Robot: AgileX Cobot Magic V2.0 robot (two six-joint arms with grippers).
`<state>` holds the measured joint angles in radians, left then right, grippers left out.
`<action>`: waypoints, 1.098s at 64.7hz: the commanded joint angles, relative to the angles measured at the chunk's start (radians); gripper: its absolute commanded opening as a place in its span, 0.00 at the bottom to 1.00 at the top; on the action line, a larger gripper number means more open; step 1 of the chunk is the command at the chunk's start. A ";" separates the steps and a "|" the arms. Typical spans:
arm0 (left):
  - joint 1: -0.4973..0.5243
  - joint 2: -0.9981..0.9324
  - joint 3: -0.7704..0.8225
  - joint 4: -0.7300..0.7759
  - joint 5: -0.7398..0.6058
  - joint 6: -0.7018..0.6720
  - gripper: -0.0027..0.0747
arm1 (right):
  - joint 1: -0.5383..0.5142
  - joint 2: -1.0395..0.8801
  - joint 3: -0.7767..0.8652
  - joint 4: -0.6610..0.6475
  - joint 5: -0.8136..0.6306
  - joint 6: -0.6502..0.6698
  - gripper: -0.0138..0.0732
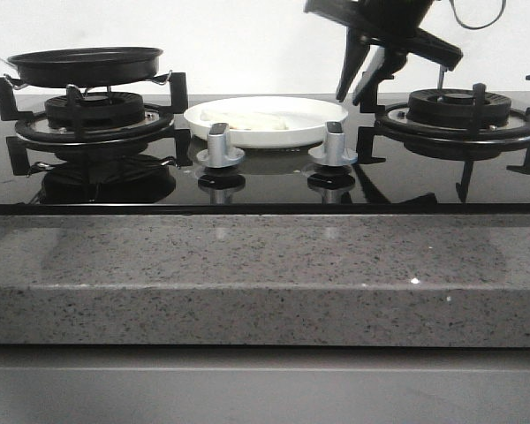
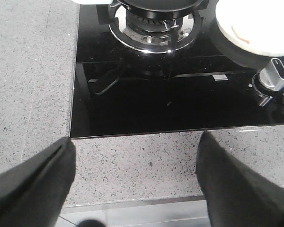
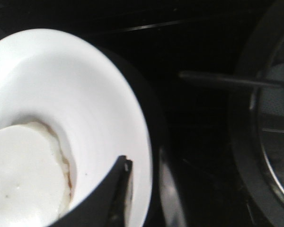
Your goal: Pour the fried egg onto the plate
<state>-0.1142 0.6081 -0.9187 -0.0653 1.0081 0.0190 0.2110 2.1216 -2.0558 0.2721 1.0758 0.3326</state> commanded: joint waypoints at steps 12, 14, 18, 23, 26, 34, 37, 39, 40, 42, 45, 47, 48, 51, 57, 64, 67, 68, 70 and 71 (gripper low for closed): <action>-0.009 0.002 -0.023 -0.003 -0.064 -0.010 0.71 | -0.006 -0.128 -0.034 0.020 -0.012 -0.028 0.52; -0.009 0.002 -0.023 -0.003 -0.064 -0.010 0.71 | -0.006 -0.142 -0.034 0.020 -0.009 -0.049 0.52; -0.009 0.002 -0.023 -0.003 -0.064 -0.010 0.71 | -0.006 -0.181 -0.034 0.020 0.009 -0.102 0.52; -0.009 0.002 -0.023 -0.003 -0.064 -0.010 0.71 | -0.006 -0.225 -0.032 0.017 0.035 -0.174 0.52; -0.009 0.002 -0.023 -0.003 -0.064 -0.010 0.71 | -0.006 -0.257 -0.024 0.012 0.054 -0.209 0.52; -0.009 0.002 -0.023 -0.003 -0.064 -0.010 0.71 | -0.006 -0.345 0.032 0.002 0.095 -0.284 0.52; -0.009 0.002 -0.023 -0.003 -0.064 -0.010 0.71 | -0.006 -0.389 0.081 0.002 0.092 -0.312 0.52; -0.009 0.002 -0.023 -0.003 -0.064 -0.010 0.71 | -0.006 -0.416 0.115 0.002 0.084 -0.333 0.52; -0.009 0.002 -0.023 -0.003 -0.064 -0.010 0.71 | -0.006 -0.438 0.144 0.002 0.076 -0.341 0.52; -0.009 0.002 -0.023 -0.003 -0.064 -0.010 0.71 | -0.006 -0.469 0.187 0.002 0.058 -0.354 0.52; -0.009 0.002 -0.023 -0.003 -0.064 -0.010 0.71 | -0.006 -0.529 0.271 0.002 0.020 -0.371 0.52; -0.009 0.002 -0.023 -0.003 -0.064 -0.010 0.71 | -0.006 -0.576 0.334 0.002 -0.013 -0.383 0.52; -0.009 0.002 -0.023 -0.003 -0.064 -0.010 0.71 | -0.006 -0.594 0.360 0.002 -0.026 -0.391 0.52; -0.009 0.002 -0.023 -0.003 -0.064 -0.010 0.71 | -0.006 -0.662 0.449 0.002 -0.068 -0.409 0.52; -0.009 0.002 -0.023 -0.003 -0.064 -0.010 0.71 | -0.006 -0.790 0.606 0.002 -0.137 -0.448 0.52; -0.009 0.002 -0.023 -0.003 -0.064 -0.010 0.71 | -0.006 -0.945 0.776 0.001 -0.190 -0.506 0.52; -0.009 0.002 -0.023 -0.003 -0.064 -0.010 0.71 | -0.006 -1.009 0.841 0.000 -0.209 -0.519 0.52; -0.009 0.002 -0.023 -0.003 -0.064 -0.010 0.71 | -0.006 -1.027 0.859 0.000 -0.214 -0.521 0.52; -0.009 0.002 -0.023 -0.003 -0.064 -0.010 0.71 | -0.006 -1.070 0.902 0.000 -0.224 -0.526 0.52; -0.009 0.002 -0.023 -0.003 -0.066 -0.010 0.71 | -0.006 -1.088 0.918 0.000 -0.227 -0.527 0.52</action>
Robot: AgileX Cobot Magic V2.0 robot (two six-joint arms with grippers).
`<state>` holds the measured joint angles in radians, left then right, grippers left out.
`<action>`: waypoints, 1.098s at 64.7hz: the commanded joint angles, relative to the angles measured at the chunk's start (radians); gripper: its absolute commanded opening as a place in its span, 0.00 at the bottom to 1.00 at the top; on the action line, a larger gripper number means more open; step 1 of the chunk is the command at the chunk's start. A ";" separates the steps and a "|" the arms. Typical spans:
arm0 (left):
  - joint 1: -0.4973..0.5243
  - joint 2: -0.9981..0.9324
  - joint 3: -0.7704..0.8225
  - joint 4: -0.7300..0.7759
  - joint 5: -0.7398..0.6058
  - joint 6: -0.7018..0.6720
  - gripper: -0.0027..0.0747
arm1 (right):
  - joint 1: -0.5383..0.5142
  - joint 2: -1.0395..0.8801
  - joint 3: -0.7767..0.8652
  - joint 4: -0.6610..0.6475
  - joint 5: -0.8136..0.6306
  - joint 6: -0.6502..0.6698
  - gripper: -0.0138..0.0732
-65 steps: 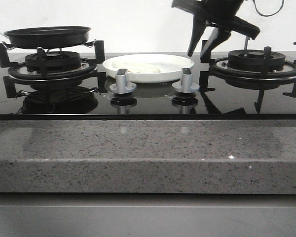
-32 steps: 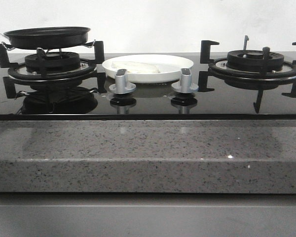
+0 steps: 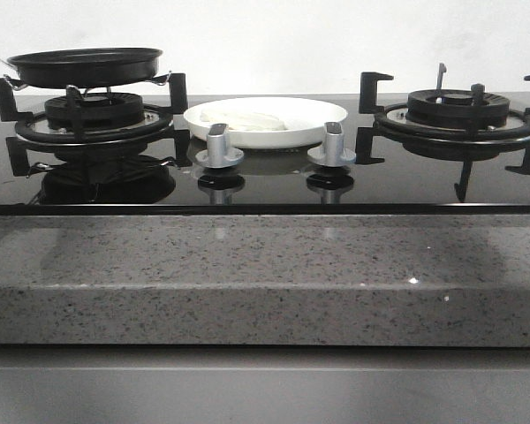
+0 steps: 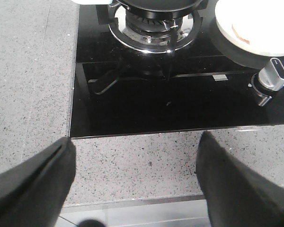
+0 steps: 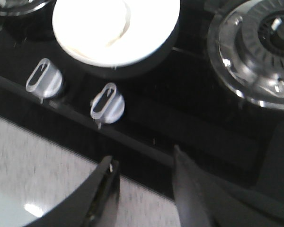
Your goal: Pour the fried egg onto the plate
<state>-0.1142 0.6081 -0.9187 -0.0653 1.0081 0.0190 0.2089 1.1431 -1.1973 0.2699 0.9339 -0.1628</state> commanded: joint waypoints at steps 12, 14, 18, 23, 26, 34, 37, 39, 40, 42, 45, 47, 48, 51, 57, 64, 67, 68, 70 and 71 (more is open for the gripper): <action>-0.009 0.002 -0.023 -0.003 -0.072 -0.010 0.71 | -0.004 -0.307 0.250 -0.037 -0.087 -0.032 0.52; -0.009 0.002 -0.023 -0.003 -0.072 -0.010 0.71 | -0.004 -0.341 0.283 -0.046 -0.086 -0.032 0.52; -0.009 0.002 -0.023 -0.003 -0.072 -0.010 0.71 | -0.004 -0.406 0.337 -0.055 -0.079 -0.032 0.52; -0.009 0.002 -0.023 -0.003 -0.072 -0.010 0.71 | -0.004 -0.487 0.397 -0.057 -0.073 -0.032 0.52; -0.009 0.002 -0.023 -0.003 -0.072 -0.010 0.71 | -0.004 -0.538 0.432 -0.057 -0.072 -0.032 0.52; -0.009 0.002 -0.023 -0.003 -0.072 -0.010 0.71 | -0.004 -0.648 0.499 -0.057 -0.075 -0.032 0.52; -0.009 0.002 -0.023 -0.003 -0.072 -0.010 0.71 | -0.004 -0.680 0.518 -0.060 -0.077 -0.032 0.52; -0.009 0.002 -0.023 -0.003 -0.072 -0.010 0.71 | -0.004 -0.704 0.532 -0.063 -0.077 -0.032 0.52; -0.009 0.002 -0.023 -0.003 -0.072 -0.010 0.71 | -0.004 -0.714 0.536 -0.064 -0.077 -0.032 0.52; -0.009 0.002 -0.023 -0.003 -0.072 -0.010 0.70 | -0.004 -0.734 0.547 -0.067 -0.077 -0.032 0.51; -0.009 0.002 -0.021 -0.003 -0.072 -0.010 0.67 | -0.004 -0.757 0.557 -0.071 -0.077 -0.032 0.48; -0.009 0.002 -0.022 -0.003 -0.072 -0.010 0.63 | -0.004 -0.769 0.563 -0.073 -0.078 -0.032 0.44; -0.009 0.002 -0.022 -0.003 -0.072 -0.010 0.59 | -0.004 -0.773 0.565 -0.074 -0.078 -0.032 0.42; -0.009 0.002 -0.022 -0.003 -0.072 -0.010 0.51 | -0.004 -0.782 0.567 -0.075 -0.077 -0.032 0.35; -0.009 0.002 -0.022 -0.003 -0.072 -0.010 0.34 | -0.004 -0.782 0.567 -0.075 -0.076 -0.032 0.19; -0.009 0.002 -0.022 -0.005 -0.072 -0.010 0.14 | -0.004 -0.782 0.567 -0.075 -0.073 -0.032 0.08; -0.009 0.002 -0.022 -0.007 -0.072 -0.010 0.08 | -0.004 -0.782 0.567 -0.075 -0.072 -0.032 0.08; -0.009 0.002 -0.022 -0.012 -0.072 -0.010 0.06 | -0.004 -0.782 0.567 -0.075 -0.071 -0.032 0.08; -0.009 0.002 -0.022 -0.014 -0.072 -0.010 0.02 | -0.004 -0.782 0.567 -0.075 -0.070 -0.032 0.08; -0.009 0.002 -0.022 -0.014 -0.072 -0.010 0.01 | -0.004 -0.782 0.567 -0.075 -0.070 -0.032 0.08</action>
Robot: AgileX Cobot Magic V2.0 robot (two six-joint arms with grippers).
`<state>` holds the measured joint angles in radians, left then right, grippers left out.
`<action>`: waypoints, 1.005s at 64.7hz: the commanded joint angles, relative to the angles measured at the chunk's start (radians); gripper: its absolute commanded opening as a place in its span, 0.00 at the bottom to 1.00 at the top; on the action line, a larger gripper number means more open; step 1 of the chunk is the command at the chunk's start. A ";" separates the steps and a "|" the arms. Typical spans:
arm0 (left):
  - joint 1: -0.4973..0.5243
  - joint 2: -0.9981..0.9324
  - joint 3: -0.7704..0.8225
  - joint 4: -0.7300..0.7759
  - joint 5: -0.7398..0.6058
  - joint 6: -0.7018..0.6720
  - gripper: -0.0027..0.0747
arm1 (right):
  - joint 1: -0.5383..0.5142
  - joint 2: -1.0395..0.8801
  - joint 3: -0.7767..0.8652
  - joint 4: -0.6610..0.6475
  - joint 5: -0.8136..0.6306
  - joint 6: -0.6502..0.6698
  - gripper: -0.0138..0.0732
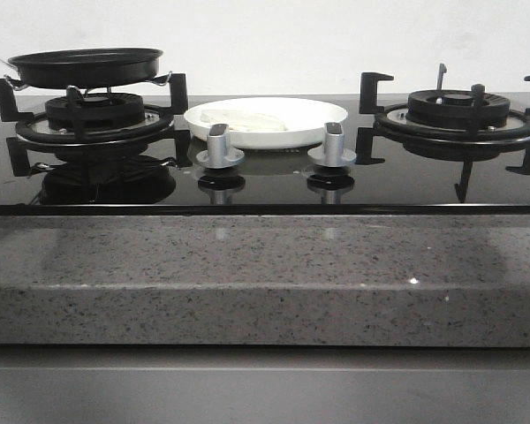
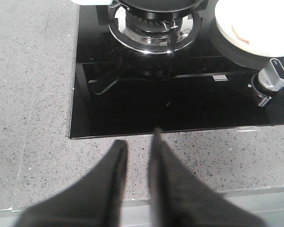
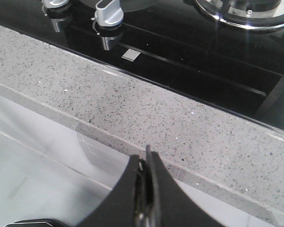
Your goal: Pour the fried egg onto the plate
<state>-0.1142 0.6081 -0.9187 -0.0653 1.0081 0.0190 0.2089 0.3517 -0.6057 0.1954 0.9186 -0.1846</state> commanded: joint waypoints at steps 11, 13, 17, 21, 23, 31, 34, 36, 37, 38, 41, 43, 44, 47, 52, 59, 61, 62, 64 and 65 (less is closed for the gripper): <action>-0.009 0.002 -0.022 -0.014 -0.072 -0.010 0.01 | -0.004 0.009 -0.024 -0.001 -0.052 -0.010 0.08; -0.009 0.002 -0.022 -0.014 -0.072 -0.010 0.01 | -0.004 0.009 -0.024 -0.001 -0.052 -0.010 0.08; -0.009 0.002 -0.022 -0.014 -0.072 -0.010 0.01 | -0.004 0.009 -0.024 -0.001 -0.052 -0.010 0.08; -0.009 0.002 -0.022 -0.014 -0.072 -0.010 0.01 | -0.004 0.009 -0.024 -0.001 -0.052 -0.010 0.08; -0.009 0.002 -0.022 -0.014 -0.072 -0.010 0.01 | -0.004 0.009 -0.024 -0.001 -0.052 -0.010 0.08; -0.009 0.002 -0.022 -0.014 -0.072 -0.010 0.01 | -0.004 0.009 -0.024 -0.001 -0.052 -0.010 0.08; -0.009 0.002 -0.022 -0.014 -0.075 -0.010 0.01 | -0.004 0.009 -0.024 -0.001 -0.052 -0.010 0.08; -0.009 -0.005 -0.010 -0.014 -0.091 -0.010 0.01 | -0.004 0.009 -0.024 -0.001 -0.052 -0.010 0.08; -0.012 -0.011 0.000 -0.017 -0.101 -0.010 0.01 | -0.004 0.009 -0.024 -0.001 -0.052 -0.010 0.08; -0.012 -0.015 0.008 -0.017 -0.112 -0.010 0.01 | -0.004 0.009 -0.024 -0.001 -0.052 -0.010 0.08; -0.007 -0.041 0.040 -0.005 -0.156 -0.010 0.01 | -0.004 0.009 -0.024 -0.001 -0.052 -0.010 0.08; 0.000 -0.058 0.061 0.006 -0.196 -0.010 0.01 | -0.004 0.009 -0.024 -0.001 -0.052 -0.010 0.08; 0.004 -0.068 0.072 0.010 -0.216 -0.010 0.01 | -0.004 0.009 -0.024 -0.001 -0.052 -0.010 0.08; 0.016 -0.099 0.126 0.025 -0.281 -0.010 0.01 | -0.004 0.009 -0.024 -0.001 -0.052 -0.010 0.08; 0.039 -0.174 0.239 0.028 -0.432 -0.010 0.01 | -0.004 0.009 -0.024 -0.001 -0.052 -0.010 0.08; 0.082 -0.310 0.450 0.003 -0.656 -0.010 0.01 | -0.004 0.009 -0.024 -0.001 -0.052 -0.010 0.08; 0.091 -0.344 0.501 -0.006 -0.703 -0.010 0.01 | -0.004 0.009 -0.024 -0.001 -0.052 -0.010 0.08; 0.093 -0.357 0.520 -0.011 -0.726 -0.010 0.01 | -0.004 0.009 -0.024 -0.001 -0.052 -0.010 0.08; 0.099 -0.380 0.555 -0.021 -0.755 -0.010 0.01 | -0.004 0.009 -0.024 -0.001 -0.052 -0.010 0.08; 0.101 -0.392 0.580 -0.023 -0.767 -0.010 0.01 | -0.004 0.009 -0.024 -0.001 -0.052 -0.010 0.08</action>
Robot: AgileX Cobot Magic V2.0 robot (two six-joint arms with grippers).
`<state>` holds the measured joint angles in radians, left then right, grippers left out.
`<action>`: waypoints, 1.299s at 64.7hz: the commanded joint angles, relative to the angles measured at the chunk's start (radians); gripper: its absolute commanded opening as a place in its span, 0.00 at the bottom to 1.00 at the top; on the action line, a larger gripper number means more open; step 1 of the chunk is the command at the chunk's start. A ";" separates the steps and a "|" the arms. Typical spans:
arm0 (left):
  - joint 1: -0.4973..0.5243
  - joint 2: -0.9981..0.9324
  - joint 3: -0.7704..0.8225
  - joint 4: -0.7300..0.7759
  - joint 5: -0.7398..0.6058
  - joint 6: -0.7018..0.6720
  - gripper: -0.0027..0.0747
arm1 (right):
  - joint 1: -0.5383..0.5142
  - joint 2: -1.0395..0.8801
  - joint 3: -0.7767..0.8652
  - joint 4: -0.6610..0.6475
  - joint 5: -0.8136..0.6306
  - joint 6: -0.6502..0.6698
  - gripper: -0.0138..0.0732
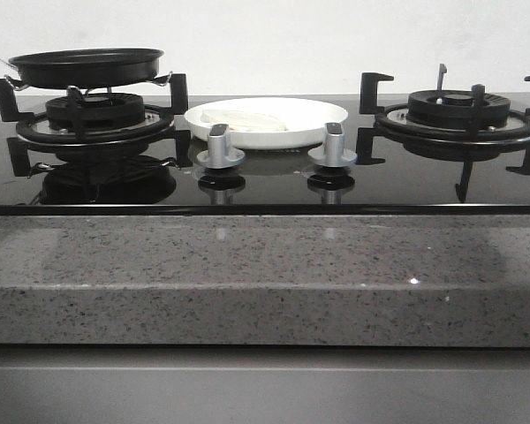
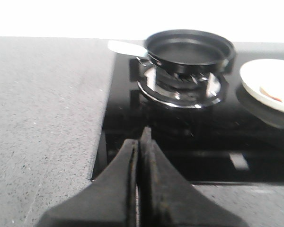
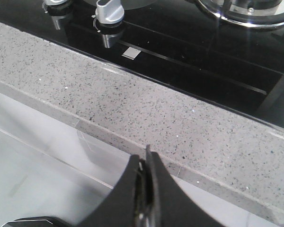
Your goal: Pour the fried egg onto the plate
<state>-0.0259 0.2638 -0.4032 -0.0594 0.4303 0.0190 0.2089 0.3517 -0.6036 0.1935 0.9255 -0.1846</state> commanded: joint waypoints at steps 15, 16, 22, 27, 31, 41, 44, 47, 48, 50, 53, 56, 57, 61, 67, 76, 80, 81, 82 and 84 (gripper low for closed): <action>0.011 -0.219 0.271 -0.037 -0.326 -0.010 0.01 | -0.004 0.009 -0.026 0.001 -0.059 -0.010 0.08; 0.011 -0.232 0.284 -0.032 -0.326 -0.010 0.01 | -0.004 0.009 -0.026 0.001 -0.059 -0.010 0.08; 0.011 -0.278 0.328 -0.032 -0.328 -0.019 0.01 | -0.004 0.009 -0.026 0.001 -0.059 -0.010 0.08; 0.011 -0.289 0.358 -0.022 -0.357 -0.064 0.01 | -0.004 0.009 -0.026 0.001 -0.059 -0.010 0.08; 0.007 -0.289 0.385 -0.017 -0.406 -0.093 0.01 | -0.004 0.009 -0.026 0.001 -0.059 -0.010 0.08; -0.008 -0.289 0.414 -0.013 -0.478 -0.091 0.01 | -0.004 0.009 -0.026 0.001 -0.059 -0.010 0.08; -0.008 -0.289 0.414 -0.013 -0.482 -0.091 0.01 | -0.004 0.009 -0.026 0.001 -0.059 -0.010 0.08; -0.008 -0.289 0.414 -0.013 -0.482 -0.091 0.01 | -0.004 0.009 -0.026 0.001 -0.059 -0.010 0.08; -0.008 -0.289 0.414 -0.013 -0.482 -0.091 0.01 | -0.004 0.009 -0.026 0.001 -0.059 -0.010 0.08; -0.008 -0.289 0.414 -0.013 -0.482 -0.091 0.01 | -0.004 0.009 -0.026 0.001 -0.059 -0.010 0.08; -0.008 -0.289 0.414 -0.013 -0.482 -0.091 0.01 | -0.004 0.009 -0.026 0.001 -0.059 -0.010 0.08; -0.008 -0.289 0.414 -0.013 -0.482 -0.091 0.01 | -0.004 0.009 -0.026 0.001 -0.059 -0.010 0.08; -0.008 -0.289 0.414 -0.013 -0.482 -0.091 0.01 | -0.004 0.009 -0.026 0.001 -0.059 -0.010 0.08; -0.008 -0.289 0.414 -0.013 -0.482 -0.091 0.01 | -0.004 0.009 -0.026 0.001 -0.059 -0.010 0.08; -0.008 -0.289 0.414 -0.013 -0.482 -0.091 0.01 | -0.004 0.009 -0.026 0.001 -0.059 -0.010 0.08; -0.008 -0.289 0.414 -0.013 -0.482 -0.091 0.01 | -0.004 0.009 -0.026 0.001 -0.059 -0.010 0.08; -0.008 -0.289 0.414 -0.013 -0.482 -0.091 0.01 | -0.004 0.009 -0.026 0.001 -0.059 -0.010 0.08; -0.008 -0.289 0.414 -0.013 -0.482 -0.091 0.01 | -0.004 0.009 -0.026 0.001 -0.059 -0.010 0.08; -0.008 -0.289 0.414 -0.013 -0.482 -0.091 0.01 | -0.004 0.009 -0.026 0.001 -0.059 -0.010 0.08; -0.008 -0.289 0.414 -0.013 -0.482 -0.091 0.01 | -0.004 0.009 -0.026 0.001 -0.059 -0.010 0.08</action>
<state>-0.0283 -0.0057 0.0050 -0.0746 0.0351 -0.0623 0.2089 0.3517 -0.6036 0.1935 0.9259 -0.1854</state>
